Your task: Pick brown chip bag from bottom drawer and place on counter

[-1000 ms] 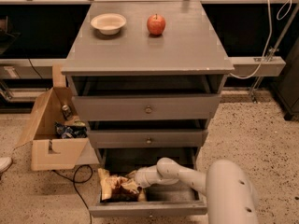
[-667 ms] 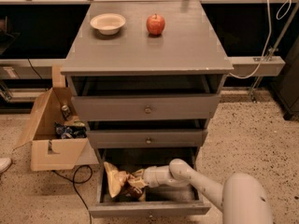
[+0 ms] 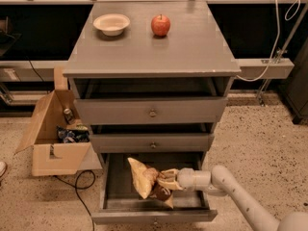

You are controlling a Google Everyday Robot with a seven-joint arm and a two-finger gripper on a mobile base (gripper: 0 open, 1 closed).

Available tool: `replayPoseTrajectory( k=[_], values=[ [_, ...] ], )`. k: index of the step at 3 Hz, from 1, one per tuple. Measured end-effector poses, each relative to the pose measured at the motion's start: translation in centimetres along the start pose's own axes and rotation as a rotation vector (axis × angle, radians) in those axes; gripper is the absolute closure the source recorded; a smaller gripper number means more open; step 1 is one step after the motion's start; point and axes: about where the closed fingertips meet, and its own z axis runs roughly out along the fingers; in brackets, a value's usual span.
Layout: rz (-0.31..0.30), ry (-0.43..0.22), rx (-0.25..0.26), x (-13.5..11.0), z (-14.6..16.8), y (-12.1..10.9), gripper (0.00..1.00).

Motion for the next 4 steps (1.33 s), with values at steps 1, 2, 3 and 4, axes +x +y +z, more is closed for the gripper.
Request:
replayPoseTrajectory(
  k=[1, 2, 3, 4],
  values=[
    [0.0, 0.0, 0.0, 0.0, 0.0, 0.0, 1.0],
    [-0.078, -0.01, 0.034, -5.9, -3.2, 0.4, 1.0],
    [-0.154, 0.017, 0.098, -10.9, -6.7, 1.4, 1.0],
    [-0.244, 0.063, 0.196, -16.5, -11.4, 2.5, 1.0]
  ],
)
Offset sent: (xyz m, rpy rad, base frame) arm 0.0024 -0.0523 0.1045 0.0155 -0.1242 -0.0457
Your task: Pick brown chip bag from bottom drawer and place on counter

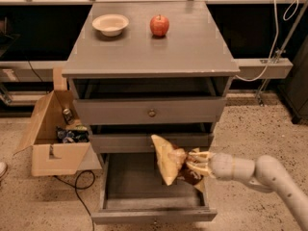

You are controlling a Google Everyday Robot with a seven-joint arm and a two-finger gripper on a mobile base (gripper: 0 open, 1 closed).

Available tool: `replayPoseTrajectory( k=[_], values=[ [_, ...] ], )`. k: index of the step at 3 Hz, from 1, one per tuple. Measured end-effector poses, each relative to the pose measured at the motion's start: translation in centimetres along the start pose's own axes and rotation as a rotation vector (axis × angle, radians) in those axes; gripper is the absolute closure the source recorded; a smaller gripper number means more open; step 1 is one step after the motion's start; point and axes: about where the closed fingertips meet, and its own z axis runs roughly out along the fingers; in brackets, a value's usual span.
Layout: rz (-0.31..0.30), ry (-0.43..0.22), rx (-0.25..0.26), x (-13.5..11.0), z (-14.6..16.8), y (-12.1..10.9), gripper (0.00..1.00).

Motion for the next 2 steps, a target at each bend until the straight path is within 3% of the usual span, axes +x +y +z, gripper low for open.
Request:
replayPoseTrajectory(
  k=[1, 2],
  values=[
    [-0.099, 0.084, 0.116, -6.53, -6.06, -1.71, 1.0],
    [-0.1, 0.084, 0.116, -6.56, -6.07, -1.73, 1.0]
  ],
)
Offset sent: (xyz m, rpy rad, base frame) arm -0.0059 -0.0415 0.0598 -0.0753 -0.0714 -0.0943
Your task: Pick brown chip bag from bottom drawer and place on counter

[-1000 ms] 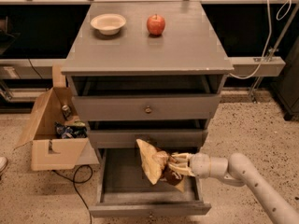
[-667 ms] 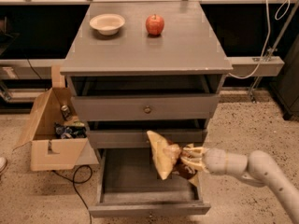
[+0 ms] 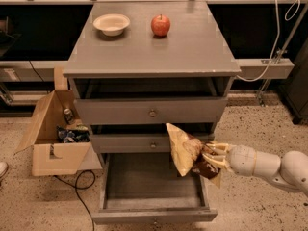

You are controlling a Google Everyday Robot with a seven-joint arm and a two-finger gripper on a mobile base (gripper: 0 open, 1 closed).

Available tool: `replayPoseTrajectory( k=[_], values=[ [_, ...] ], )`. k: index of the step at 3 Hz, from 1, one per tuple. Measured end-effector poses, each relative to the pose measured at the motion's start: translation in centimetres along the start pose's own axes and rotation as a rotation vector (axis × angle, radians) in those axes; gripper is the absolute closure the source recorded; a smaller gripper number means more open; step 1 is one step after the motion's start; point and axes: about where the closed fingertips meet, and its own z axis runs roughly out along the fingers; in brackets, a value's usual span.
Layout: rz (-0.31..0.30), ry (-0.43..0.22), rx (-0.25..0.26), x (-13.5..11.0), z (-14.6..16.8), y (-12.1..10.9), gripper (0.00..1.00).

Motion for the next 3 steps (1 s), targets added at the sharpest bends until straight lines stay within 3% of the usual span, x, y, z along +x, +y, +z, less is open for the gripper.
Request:
replayPoseTrajectory(
  k=[1, 3],
  values=[
    [-0.087, 0.012, 0.023, -3.0, -1.3, -2.4, 1.0],
    [-0.339, 0.074, 0.21, -13.5, -9.3, -11.5, 1.0]
  ],
)
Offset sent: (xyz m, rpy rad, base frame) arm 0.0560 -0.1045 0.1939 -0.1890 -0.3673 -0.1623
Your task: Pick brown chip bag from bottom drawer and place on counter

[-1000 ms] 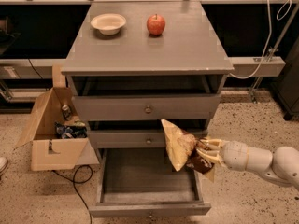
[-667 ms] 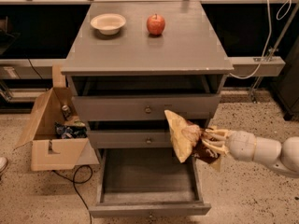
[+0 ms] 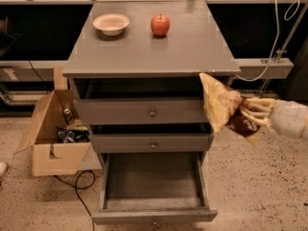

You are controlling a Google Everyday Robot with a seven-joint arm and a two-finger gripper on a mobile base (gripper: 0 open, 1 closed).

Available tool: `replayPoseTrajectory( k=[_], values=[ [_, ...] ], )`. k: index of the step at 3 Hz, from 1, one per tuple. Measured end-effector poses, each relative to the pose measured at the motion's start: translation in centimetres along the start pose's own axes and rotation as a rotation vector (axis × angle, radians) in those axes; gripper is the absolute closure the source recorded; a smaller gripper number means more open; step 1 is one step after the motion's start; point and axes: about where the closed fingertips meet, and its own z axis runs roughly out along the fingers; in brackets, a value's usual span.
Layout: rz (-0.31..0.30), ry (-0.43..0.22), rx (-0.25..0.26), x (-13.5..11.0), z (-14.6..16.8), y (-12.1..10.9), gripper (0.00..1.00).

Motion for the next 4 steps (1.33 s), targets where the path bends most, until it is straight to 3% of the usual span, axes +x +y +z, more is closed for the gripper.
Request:
replayPoseTrajectory(
  k=[1, 2, 4],
  values=[
    [-0.167, 0.036, 0.115, -6.0, -4.3, -7.1, 1.0],
    [-0.282, 0.047, 0.172, -11.2, -6.3, -11.2, 1.0],
    [-0.27, 0.033, 0.185, -11.6, -5.0, -11.7, 1.0]
  ],
)
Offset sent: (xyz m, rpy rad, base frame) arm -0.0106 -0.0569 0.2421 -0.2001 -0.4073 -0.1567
